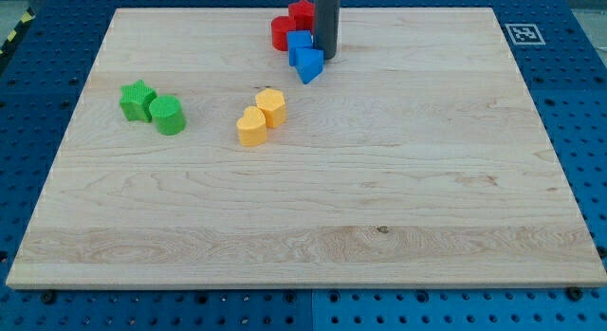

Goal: Separate the group of blocks

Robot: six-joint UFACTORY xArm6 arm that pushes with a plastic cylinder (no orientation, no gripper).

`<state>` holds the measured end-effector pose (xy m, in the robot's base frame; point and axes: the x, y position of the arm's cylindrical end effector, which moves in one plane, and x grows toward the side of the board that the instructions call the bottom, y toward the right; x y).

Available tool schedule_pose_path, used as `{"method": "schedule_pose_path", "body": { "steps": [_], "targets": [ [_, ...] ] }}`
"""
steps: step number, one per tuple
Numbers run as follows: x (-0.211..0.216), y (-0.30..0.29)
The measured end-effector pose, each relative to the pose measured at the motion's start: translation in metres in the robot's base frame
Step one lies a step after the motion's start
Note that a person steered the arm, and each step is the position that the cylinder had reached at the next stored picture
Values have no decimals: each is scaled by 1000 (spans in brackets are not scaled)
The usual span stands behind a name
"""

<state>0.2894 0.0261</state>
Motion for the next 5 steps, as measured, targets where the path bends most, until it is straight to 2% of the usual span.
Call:
{"method": "schedule_pose_path", "body": {
  "steps": [3, 5],
  "targets": [
    [-35, -12],
    [-25, -45]
  ]
}}
